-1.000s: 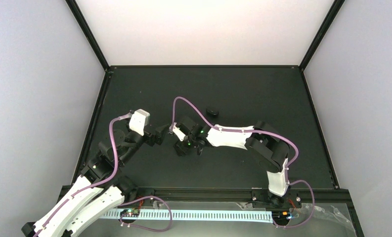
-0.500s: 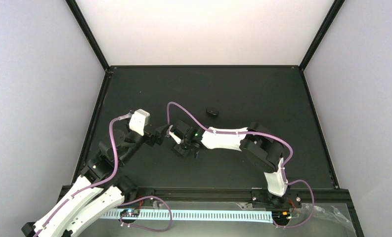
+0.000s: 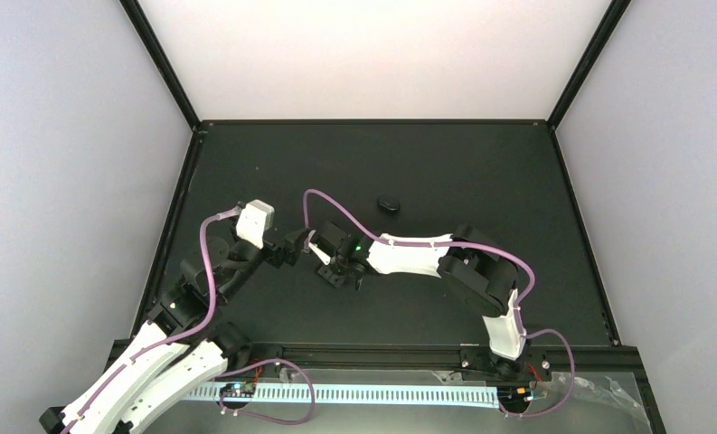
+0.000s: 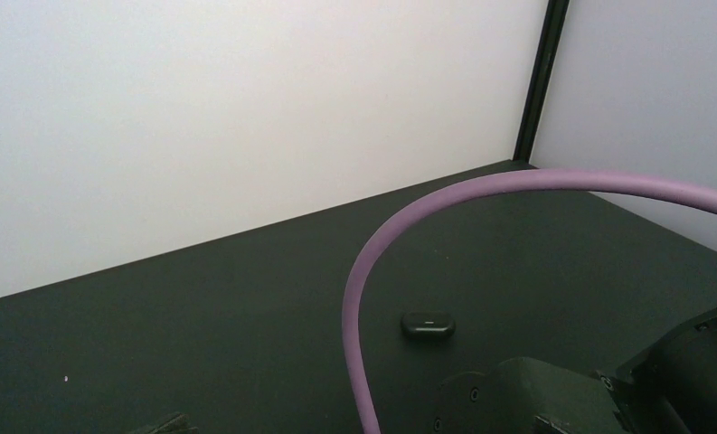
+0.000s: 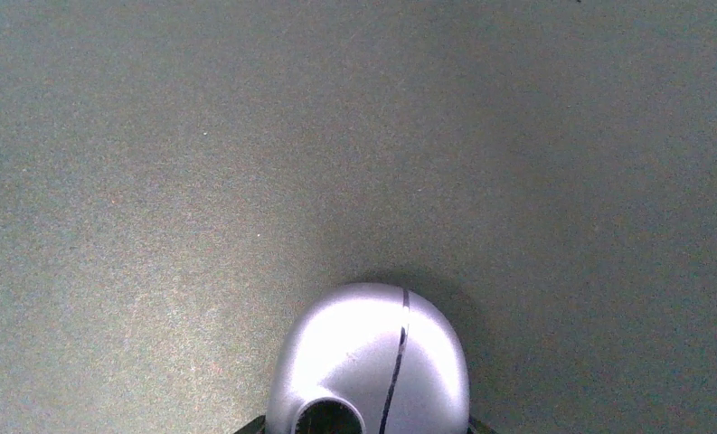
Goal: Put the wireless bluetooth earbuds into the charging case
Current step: Pick up the charging case at the center of the board.
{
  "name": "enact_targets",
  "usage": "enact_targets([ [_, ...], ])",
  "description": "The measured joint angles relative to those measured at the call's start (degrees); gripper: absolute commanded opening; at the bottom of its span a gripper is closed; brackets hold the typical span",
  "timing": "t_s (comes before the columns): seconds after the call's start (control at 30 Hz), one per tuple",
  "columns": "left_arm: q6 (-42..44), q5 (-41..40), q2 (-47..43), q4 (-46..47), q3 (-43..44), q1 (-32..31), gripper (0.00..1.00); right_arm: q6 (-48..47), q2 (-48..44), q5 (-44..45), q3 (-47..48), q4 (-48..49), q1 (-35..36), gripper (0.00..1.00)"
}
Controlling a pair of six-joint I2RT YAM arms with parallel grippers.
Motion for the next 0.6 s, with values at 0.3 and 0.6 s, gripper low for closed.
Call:
enact_targets([
  [0.3, 0.0, 0.0, 0.0, 0.0, 0.0, 0.0, 0.99, -0.4, -0.6, 0.0, -1.5, 2.4, 0.0, 0.42],
  [0.6, -0.1, 0.0, 0.4, 0.0, 0.0, 0.0, 0.99, 1.4, -13.1, 2.5, -13.1, 4.8, 0.0, 0.41],
])
